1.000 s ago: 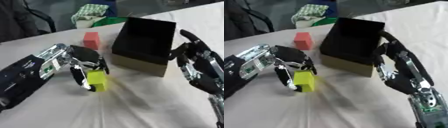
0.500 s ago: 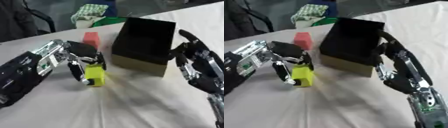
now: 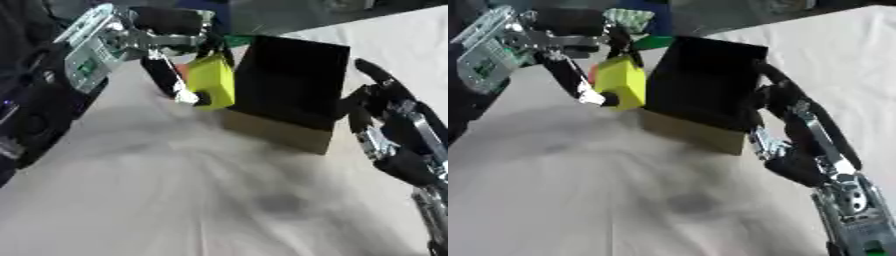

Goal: Pick up objects on the table and place them in the box.

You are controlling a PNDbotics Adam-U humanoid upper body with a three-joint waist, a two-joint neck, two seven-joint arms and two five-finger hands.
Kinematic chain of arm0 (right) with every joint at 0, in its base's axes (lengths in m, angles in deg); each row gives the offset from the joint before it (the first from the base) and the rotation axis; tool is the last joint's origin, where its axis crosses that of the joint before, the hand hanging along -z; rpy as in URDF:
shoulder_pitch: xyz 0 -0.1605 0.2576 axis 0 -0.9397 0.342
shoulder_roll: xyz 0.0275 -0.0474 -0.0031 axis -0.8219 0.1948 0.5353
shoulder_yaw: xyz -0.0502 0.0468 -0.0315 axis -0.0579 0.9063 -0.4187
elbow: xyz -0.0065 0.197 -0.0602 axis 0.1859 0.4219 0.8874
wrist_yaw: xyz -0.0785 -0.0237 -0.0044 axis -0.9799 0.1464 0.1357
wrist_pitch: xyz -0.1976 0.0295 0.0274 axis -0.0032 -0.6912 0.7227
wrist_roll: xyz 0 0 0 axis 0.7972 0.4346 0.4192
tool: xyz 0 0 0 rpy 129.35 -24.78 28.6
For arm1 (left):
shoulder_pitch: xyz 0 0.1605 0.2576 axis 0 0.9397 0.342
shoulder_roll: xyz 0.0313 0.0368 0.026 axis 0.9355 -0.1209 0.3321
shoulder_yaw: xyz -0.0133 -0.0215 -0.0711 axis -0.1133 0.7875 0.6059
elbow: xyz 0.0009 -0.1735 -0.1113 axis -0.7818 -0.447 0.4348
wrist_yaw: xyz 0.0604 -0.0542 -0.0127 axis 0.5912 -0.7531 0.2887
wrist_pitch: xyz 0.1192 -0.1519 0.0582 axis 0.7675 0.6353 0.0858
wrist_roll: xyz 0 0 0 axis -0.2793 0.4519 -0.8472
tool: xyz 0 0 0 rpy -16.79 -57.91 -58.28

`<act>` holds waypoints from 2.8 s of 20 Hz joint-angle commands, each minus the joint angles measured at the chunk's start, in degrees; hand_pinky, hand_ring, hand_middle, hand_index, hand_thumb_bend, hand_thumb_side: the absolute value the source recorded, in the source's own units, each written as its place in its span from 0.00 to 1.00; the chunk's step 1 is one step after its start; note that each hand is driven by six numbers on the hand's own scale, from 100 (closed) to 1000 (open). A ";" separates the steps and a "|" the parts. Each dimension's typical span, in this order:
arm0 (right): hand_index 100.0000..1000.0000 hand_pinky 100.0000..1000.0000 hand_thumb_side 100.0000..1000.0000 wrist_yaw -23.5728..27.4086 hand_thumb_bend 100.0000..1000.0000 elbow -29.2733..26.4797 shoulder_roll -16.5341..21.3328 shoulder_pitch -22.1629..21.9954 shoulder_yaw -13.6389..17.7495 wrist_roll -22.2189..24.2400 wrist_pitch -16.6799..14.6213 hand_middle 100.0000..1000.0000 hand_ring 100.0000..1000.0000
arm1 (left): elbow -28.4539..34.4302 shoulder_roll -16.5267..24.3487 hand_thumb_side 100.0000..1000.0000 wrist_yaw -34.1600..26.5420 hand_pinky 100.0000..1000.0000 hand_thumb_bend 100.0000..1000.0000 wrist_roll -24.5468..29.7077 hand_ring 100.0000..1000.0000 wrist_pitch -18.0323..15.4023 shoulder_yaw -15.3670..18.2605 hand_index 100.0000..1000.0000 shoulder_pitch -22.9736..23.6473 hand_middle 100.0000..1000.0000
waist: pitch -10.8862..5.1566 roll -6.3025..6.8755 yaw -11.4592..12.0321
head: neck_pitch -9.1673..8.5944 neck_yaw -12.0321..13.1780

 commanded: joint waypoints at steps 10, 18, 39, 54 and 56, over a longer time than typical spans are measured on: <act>1.00 0.74 0.47 0.52 0.00 -0.47 -0.76 0.98 -0.62 1.24 -0.25 0.47 0.52 | -13.60 -15.02 0.06 8.83 0.61 0.34 20.22 0.43 -19.98 11.17 0.76 -8.72 0.44 | -0.13 -0.42 -3.24 | -2.11 1.63; 1.00 0.74 0.47 0.40 0.00 -0.35 -1.02 1.09 -0.73 1.64 -0.29 0.47 0.52 | -14.98 -20.93 0.07 15.56 0.69 0.55 20.22 0.58 -19.98 14.73 0.83 -9.03 0.63 | 0.59 -0.04 -4.39 | -2.95 1.59; 1.00 0.74 0.47 0.26 0.00 -0.05 -1.14 0.72 -0.39 1.65 -0.20 0.47 0.51 | -20.36 -15.01 0.11 33.42 0.73 0.50 10.97 0.66 -14.62 27.57 0.86 -9.13 0.70 | 0.33 -0.19 -3.51 | -3.59 0.72; 1.00 0.74 0.47 0.24 0.00 0.06 -1.33 0.85 -0.41 1.84 -0.33 0.47 0.51 | -28.41 -16.08 0.30 52.77 0.70 0.33 -0.29 0.61 3.06 38.46 0.87 -7.47 0.67 | 0.44 -0.61 -3.82 | -3.63 0.48; 1.00 0.74 0.47 0.25 0.00 0.05 -1.34 0.87 -0.40 1.87 -0.34 0.47 0.51 | -29.11 -15.85 0.32 52.50 0.70 0.26 -2.87 0.59 4.06 39.80 0.87 -7.24 0.65 | 0.44 -0.63 -3.77 | -3.63 0.37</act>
